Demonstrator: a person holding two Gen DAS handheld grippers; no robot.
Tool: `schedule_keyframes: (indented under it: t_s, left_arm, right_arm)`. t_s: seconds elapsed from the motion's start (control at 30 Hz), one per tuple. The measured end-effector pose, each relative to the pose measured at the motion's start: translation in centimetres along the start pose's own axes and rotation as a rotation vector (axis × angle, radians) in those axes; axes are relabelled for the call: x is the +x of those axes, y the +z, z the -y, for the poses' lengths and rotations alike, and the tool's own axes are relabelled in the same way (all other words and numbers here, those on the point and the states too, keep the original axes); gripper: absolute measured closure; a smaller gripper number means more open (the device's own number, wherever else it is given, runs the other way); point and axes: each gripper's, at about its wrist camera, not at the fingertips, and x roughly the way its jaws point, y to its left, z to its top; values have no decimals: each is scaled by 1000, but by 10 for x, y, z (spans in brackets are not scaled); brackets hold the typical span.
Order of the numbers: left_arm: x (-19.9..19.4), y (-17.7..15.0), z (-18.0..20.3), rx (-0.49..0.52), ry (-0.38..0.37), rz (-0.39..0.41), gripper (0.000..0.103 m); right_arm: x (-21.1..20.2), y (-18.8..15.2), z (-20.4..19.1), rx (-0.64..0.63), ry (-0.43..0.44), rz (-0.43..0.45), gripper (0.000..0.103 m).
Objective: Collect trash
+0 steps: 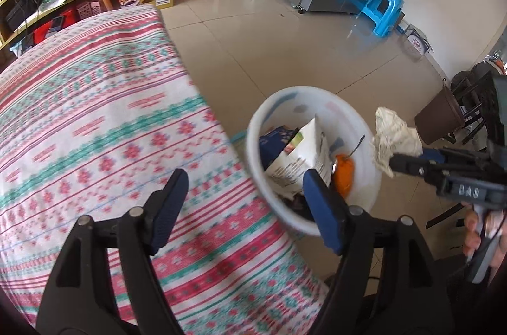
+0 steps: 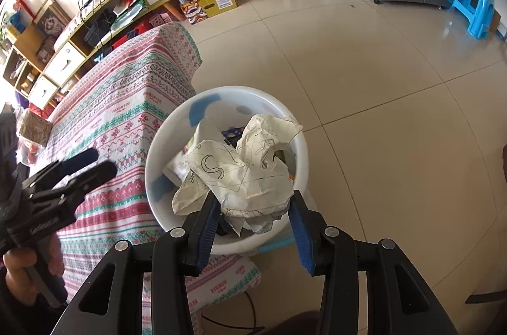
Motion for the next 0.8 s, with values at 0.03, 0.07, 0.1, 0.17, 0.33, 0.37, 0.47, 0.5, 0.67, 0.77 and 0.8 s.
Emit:
schedule_keyframes:
  t_s: [0.03,0.07,0.1,0.17,0.33,0.37,0.47,0.5,0.67,0.77,0.8]
  left_arm:
    - [-3,-2,-3,-2,3,0,26]
    - [-7,-4,-7,-5,8,-1,26]
    - [-10,-6,-11,-10,12,-1,24]
    - [-16,-10,-17,-19,17,0,23]
    - [-27,-18,-32,-43,43,-5,17]
    - [-29,-20,-35,-48,52,-11,14]
    - [-36,-26,-43,-60,73,-15,7]
    - [-39,-29,-45,-60,85,-14,6]
    - [-53,-45,-55,-64,167,-6,2]
    - [-65,-56,-60,-69,215,-5,2]
    - [-68,-59,-63,-76,227,1,2]
  right_arm:
    - [0,1,-2,-1,2,1,58]
    - [1,2,-5,-3,4,1,58]
    - [2,3,-8,-7,6,1,57]
    - [4,5,-12,-15,-2,1,53]
    - [8,9,-17,-21,-73,18,34]
    - [9,10,-17,-16,-69,16,34]
    - [8,9,-18,-8,-64,20,31]
    - [7,9,-20,-10,-67,24,31]
    - [-1,2,-29,-8,-57,43,28]
    - [-10,-6,-41,-11,-41,63,26]
    - [-12,-8,-45,-17,-38,72,26]
